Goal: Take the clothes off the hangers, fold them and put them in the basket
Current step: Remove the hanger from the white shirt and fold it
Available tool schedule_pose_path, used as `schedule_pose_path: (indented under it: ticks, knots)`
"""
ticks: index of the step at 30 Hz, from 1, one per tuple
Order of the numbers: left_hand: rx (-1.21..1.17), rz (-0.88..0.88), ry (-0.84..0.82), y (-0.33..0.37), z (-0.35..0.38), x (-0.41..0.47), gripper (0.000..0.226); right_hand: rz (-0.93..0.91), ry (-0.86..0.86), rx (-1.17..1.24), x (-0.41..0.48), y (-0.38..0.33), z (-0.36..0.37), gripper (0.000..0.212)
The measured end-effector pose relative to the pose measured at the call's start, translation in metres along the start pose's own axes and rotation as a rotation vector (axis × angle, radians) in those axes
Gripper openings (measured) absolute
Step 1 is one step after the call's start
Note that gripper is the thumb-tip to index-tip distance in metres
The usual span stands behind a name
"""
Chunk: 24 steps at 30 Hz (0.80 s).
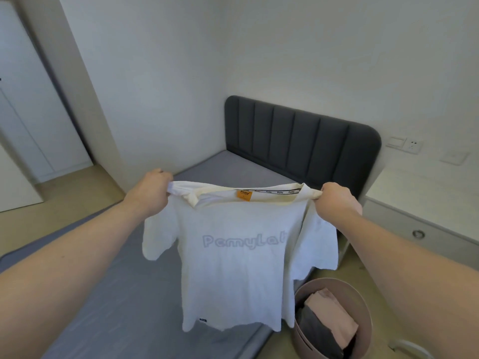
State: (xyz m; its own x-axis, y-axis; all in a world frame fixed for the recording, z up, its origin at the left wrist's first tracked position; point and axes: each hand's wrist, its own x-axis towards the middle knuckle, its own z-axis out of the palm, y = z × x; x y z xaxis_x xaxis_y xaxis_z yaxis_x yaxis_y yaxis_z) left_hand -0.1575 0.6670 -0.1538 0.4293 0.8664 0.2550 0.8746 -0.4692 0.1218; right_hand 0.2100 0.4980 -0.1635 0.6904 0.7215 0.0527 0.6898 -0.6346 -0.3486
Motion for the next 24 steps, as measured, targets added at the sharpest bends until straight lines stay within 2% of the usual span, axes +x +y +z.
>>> schedule_pose_path:
  ticks: [2,5,9,13,15,16,18,20,21,24]
  knots:
    - [-0.085,-0.074,0.013,0.001,0.002,0.001,0.024,0.06,-0.035,0.211,0.005,-0.002,0.002,0.01]
    - [-0.374,-0.211,0.034,0.003,0.004,0.003,0.03,0.104,-0.004,0.496,0.006,-0.005,0.005,0.01]
    - [-0.536,-0.324,0.044,0.006,0.007,0.004,0.02,0.001,0.034,0.48,0.0,-0.003,0.008,0.002]
    - [-0.614,-0.36,-0.018,-0.003,0.018,-0.001,0.018,-0.006,-0.051,0.513,-0.009,-0.006,0.021,0.012]
    - [-0.629,-0.356,-0.051,-0.005,0.022,-0.006,0.018,-0.017,-0.084,0.445,-0.013,-0.008,0.028,0.01]
    - [-0.616,-0.342,-0.075,-0.007,0.023,-0.008,0.017,-0.022,-0.107,0.382,-0.013,-0.008,0.032,0.016]
    - [-0.51,-0.296,-0.192,-0.013,0.025,-0.012,0.018,-0.013,-0.182,0.291,-0.014,-0.006,0.04,0.031]
    - [-0.45,-0.306,-0.352,-0.021,0.031,-0.015,0.046,0.004,-0.247,0.278,-0.015,-0.002,0.047,0.038]
    - [-0.443,-0.323,-0.403,-0.024,0.034,-0.017,0.052,0.007,-0.275,0.272,-0.015,-0.001,0.05,0.041]
    - [-0.401,-0.371,-0.508,-0.026,0.036,-0.021,0.044,-0.035,-0.388,0.24,-0.018,-0.001,0.056,0.045]
